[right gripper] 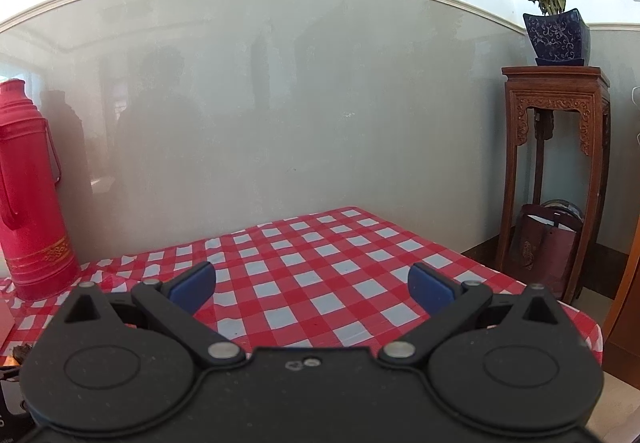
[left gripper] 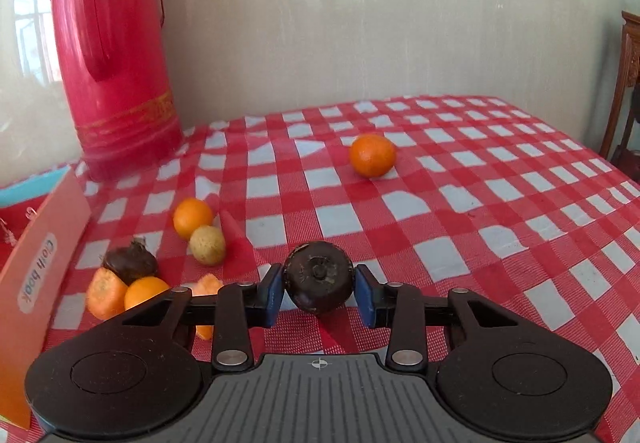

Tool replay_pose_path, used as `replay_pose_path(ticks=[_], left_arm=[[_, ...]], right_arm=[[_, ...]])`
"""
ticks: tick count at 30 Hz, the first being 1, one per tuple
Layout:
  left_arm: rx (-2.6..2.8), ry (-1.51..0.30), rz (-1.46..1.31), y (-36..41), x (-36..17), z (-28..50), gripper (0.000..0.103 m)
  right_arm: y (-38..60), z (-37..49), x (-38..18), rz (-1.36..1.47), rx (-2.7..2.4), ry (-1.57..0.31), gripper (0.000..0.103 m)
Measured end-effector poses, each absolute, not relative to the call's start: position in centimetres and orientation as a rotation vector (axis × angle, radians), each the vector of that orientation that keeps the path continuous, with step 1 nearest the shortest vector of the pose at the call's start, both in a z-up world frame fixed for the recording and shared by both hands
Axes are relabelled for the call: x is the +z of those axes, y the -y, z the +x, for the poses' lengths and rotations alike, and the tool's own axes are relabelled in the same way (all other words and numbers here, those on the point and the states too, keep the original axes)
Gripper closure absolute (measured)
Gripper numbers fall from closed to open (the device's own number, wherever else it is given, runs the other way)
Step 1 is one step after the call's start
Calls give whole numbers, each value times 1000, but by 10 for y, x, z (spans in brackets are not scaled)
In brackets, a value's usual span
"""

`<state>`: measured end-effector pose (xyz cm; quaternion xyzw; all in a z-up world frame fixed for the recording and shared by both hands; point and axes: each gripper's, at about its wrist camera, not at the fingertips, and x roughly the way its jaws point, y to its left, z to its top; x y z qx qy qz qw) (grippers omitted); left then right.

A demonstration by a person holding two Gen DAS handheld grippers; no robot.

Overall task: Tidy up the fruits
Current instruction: 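Move the mangosteen over the box and open the left gripper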

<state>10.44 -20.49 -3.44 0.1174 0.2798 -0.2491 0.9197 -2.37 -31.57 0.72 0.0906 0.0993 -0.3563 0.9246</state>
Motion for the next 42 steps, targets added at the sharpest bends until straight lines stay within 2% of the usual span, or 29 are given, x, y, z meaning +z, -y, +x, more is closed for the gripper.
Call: replay_pose_path(ticks=[5, 14, 24, 33, 42], left_arm=[[-460, -485, 265, 195, -18, 96, 65], [-286, -431, 215, 139, 9, 108, 65], [-13, -474, 158, 62, 8, 138, 65], [200, -583, 116, 2, -5, 166, 65], [281, -640, 87, -27, -13, 175, 64]], right_arm=[[313, -23, 8, 185, -723, -200, 6], [300, -17, 9, 154, -718, -198, 6], [270, 4, 7, 114, -642, -224, 6], [234, 34, 2, 86, -470, -288, 6], [209, 55, -6, 72, -342, -355, 6]])
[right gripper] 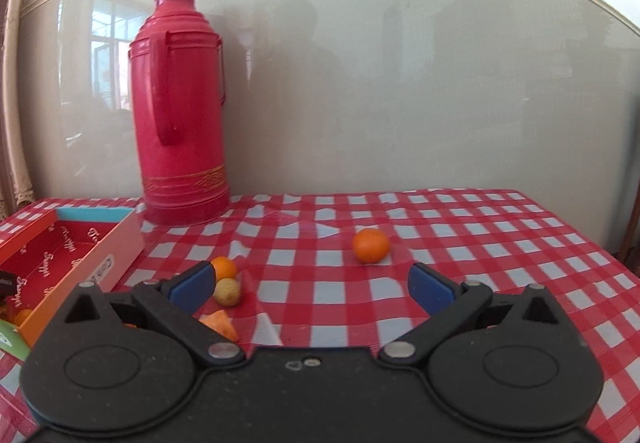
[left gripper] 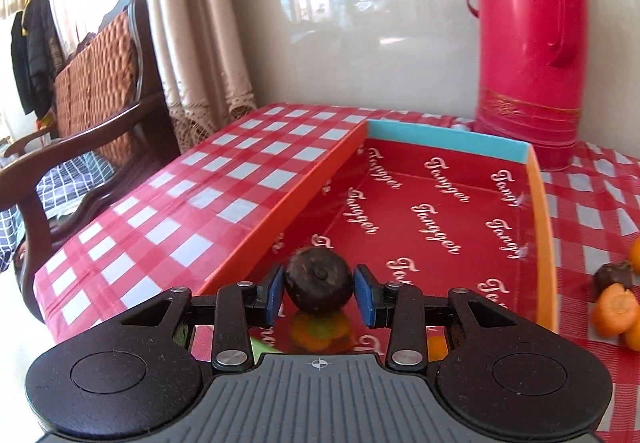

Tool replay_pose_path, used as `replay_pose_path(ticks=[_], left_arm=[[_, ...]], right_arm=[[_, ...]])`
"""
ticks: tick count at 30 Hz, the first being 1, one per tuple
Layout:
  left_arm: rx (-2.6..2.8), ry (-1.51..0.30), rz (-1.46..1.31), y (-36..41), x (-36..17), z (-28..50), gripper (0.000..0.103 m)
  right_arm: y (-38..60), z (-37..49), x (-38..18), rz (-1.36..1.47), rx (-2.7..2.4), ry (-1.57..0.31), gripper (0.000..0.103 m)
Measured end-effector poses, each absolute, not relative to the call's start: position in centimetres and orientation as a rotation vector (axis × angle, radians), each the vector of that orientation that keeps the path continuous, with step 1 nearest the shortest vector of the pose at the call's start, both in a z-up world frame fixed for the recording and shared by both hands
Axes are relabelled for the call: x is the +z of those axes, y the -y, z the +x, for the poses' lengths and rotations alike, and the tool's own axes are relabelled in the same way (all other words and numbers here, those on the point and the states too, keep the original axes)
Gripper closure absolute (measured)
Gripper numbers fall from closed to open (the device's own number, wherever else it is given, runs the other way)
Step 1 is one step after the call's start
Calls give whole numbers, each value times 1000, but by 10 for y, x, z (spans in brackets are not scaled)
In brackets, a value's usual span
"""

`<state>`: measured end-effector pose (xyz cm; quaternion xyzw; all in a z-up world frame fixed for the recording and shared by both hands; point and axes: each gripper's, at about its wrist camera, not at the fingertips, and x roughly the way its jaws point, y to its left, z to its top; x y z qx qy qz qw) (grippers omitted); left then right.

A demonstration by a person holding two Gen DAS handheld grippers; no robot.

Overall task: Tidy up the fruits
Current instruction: 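Move the mangosteen over the box and open the left gripper, then close the right gripper on the orange carrot chunk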

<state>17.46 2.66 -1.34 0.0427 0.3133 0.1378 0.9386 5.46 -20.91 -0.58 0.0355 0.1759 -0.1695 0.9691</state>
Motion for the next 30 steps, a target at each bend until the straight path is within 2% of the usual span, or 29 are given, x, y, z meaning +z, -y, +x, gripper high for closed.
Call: replay_pose_path(ticks=[1, 2, 3, 5, 12, 15, 19, 22, 26, 30], left_arm=[[287, -645, 82, -29, -13, 175, 63], [284, -643, 80, -31, -13, 174, 56], [287, -645, 78, -33, -13, 175, 39], [253, -636, 66, -35, -10, 171, 29], [208, -563, 53, -48, 14, 149, 10], [209, -527, 50, -61, 26, 137, 4], [234, -493, 44, -83, 35, 120, 2], [269, -475, 46, -100, 35, 110, 1], [325, -477, 21, -123, 31, 105, 0], [369, -507, -27, -140, 25, 112, 0]], right_arm=[[207, 57, -6, 69, -332, -361, 6], [205, 59, -7, 64, -319, -368, 6], [202, 62, -8, 56, -305, -378, 6], [197, 69, -10, 28, -268, -403, 6], [180, 91, -21, -138, -91, -519, 8], [180, 98, -24, -156, -69, -547, 20], [191, 114, -30, -87, -15, -617, 59], [193, 122, -36, -64, -1, -658, 70], [191, 129, -42, -63, 3, -680, 71], [190, 136, -47, -52, 1, -697, 77]])
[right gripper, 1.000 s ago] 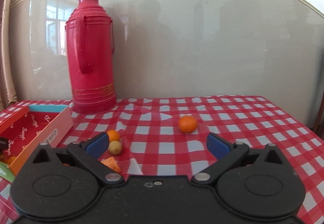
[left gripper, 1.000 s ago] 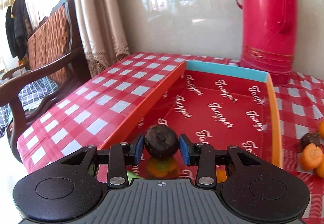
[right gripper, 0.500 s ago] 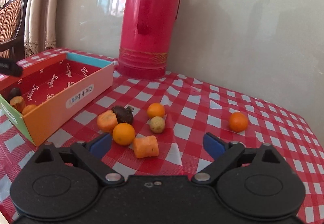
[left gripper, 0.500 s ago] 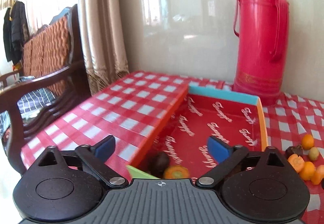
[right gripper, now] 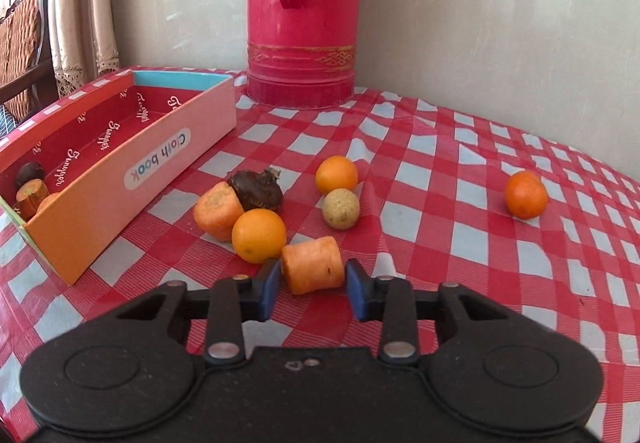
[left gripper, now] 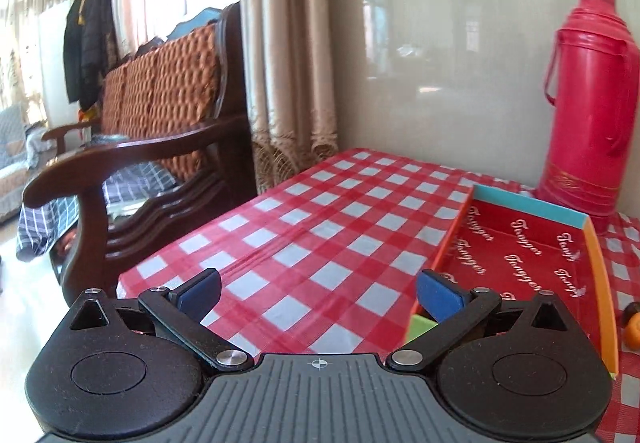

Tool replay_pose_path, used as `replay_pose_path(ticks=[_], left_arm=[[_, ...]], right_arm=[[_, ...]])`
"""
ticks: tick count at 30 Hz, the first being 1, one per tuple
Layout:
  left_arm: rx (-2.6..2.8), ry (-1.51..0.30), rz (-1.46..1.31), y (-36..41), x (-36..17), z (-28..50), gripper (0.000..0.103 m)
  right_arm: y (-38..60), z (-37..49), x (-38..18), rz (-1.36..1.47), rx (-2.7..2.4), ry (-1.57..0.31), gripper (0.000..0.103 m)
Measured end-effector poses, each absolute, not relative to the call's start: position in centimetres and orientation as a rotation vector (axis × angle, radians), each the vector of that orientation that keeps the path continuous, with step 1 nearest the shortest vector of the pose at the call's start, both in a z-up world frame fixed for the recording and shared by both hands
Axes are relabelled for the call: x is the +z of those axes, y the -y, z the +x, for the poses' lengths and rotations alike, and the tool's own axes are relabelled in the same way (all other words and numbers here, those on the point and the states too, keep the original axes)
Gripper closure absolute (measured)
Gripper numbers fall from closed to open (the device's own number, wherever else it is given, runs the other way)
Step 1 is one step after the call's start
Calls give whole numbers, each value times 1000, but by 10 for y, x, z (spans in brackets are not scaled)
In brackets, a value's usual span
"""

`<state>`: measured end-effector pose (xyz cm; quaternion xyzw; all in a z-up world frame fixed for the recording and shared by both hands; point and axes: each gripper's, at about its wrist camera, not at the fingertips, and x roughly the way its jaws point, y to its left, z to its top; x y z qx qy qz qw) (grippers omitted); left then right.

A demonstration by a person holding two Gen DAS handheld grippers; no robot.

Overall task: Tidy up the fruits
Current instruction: 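Close the right gripper on the orange carrot chunk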

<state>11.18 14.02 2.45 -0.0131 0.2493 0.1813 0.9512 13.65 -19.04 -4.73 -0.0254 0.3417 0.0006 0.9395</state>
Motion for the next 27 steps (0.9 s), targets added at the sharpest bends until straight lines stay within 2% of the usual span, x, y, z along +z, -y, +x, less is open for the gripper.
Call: replay_pose_path(ticks=[8, 9, 10, 15, 16, 17, 19, 26, 27], left_arm=[[427, -547, -106, -164, 13, 115, 0], [437, -544, -113, -166, 13, 115, 0], [446, -542, -120, -169, 12, 114, 0], [482, -563, -154, -181, 9, 114, 0], [486, -570, -159, -183, 7, 114, 0], [491, -572, -157, -184, 6, 114, 0], [500, -561, -138, -184, 6, 112, 0], [476, -547, -138, -179, 10, 112, 0], [468, -546, -129, -176, 10, 113, 0]], right_arm=[[193, 130, -43, 5, -33, -642, 81], [192, 126, -39, 11, -36, -616, 84], [191, 123, -34, 15, -34, -587, 103], [176, 116, -17, 18, 15, -509, 103], [173, 118, -19, 2, 4, -515, 92], [173, 120, -20, 8, 1, -516, 86], [176, 122, -23, 25, 4, -532, 88], [189, 119, -31, 28, -39, -569, 85], [191, 117, -33, 29, -48, -575, 82]])
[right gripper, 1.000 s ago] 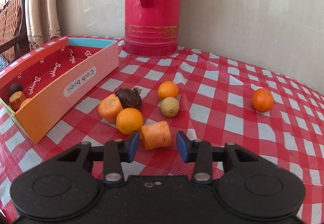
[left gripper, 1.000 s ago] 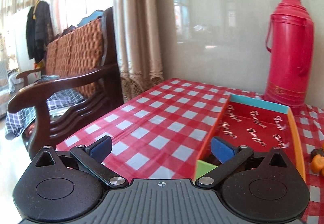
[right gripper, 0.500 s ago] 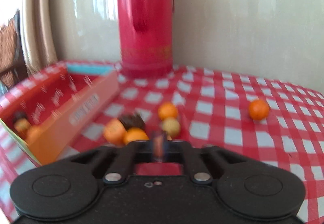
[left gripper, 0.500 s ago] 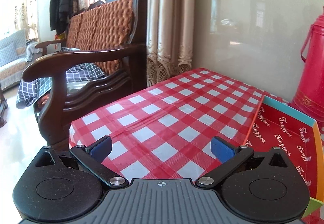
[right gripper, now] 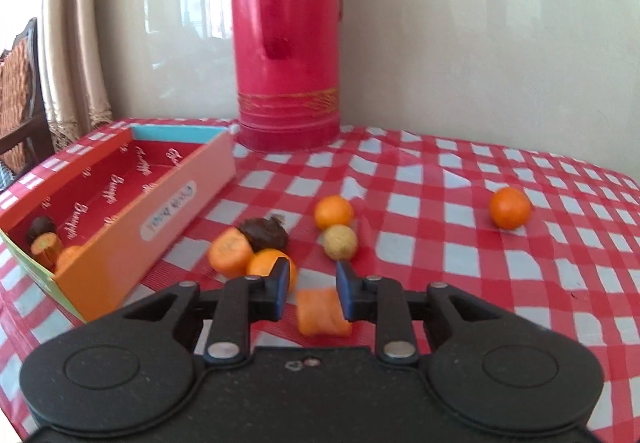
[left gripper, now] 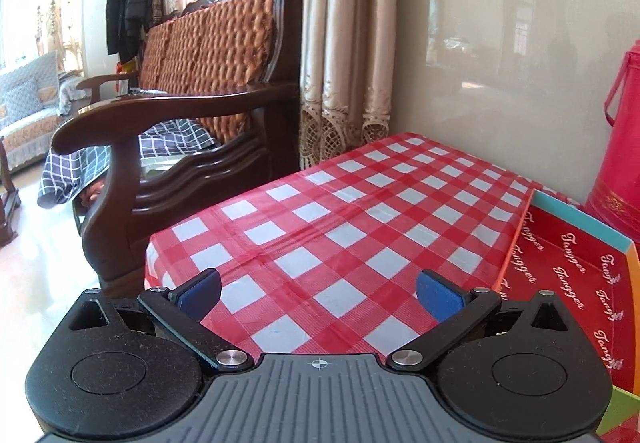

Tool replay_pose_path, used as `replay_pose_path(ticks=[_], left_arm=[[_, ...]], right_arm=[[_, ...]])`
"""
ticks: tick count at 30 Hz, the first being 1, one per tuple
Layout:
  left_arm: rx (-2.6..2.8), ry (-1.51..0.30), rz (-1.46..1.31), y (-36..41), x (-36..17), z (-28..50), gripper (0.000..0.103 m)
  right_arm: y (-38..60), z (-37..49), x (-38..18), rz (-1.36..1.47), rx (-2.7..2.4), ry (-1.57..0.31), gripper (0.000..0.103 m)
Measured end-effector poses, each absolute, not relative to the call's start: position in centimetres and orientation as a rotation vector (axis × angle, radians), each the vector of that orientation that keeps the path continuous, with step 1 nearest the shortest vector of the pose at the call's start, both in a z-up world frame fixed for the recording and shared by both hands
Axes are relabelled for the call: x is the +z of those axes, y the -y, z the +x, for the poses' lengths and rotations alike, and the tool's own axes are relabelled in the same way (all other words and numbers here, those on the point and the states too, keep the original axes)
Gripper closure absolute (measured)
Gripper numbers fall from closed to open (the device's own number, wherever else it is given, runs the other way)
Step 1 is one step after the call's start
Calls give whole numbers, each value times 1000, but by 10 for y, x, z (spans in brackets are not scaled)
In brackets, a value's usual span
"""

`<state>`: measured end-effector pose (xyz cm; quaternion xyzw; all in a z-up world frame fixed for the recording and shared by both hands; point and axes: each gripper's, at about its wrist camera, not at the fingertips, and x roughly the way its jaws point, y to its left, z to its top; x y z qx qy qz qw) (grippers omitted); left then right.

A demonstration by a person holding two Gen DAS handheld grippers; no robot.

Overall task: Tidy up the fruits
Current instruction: 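Close the right gripper on the orange carrot chunk, then carry the carrot chunk into the box and open the right gripper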

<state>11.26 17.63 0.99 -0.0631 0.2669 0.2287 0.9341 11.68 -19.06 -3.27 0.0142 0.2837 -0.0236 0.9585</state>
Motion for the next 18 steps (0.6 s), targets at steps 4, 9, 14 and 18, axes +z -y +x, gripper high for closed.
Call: replay_pose_path(ticks=[4, 9, 14, 18], left_arm=[[450, -525, -99, -167, 13, 111, 0], [432, -533, -105, -162, 14, 112, 0], [438, -527, -81, -159, 13, 110, 0], [450, -534, -87, -163, 13, 111, 0]], right_arm=[[198, 110, -40, 41, -61, -606, 54], [195, 112, -43, 34, -45, -599, 56], [191, 127, -49, 39, -36, -632, 75], [191, 126, -52, 37, -40, -643, 81]])
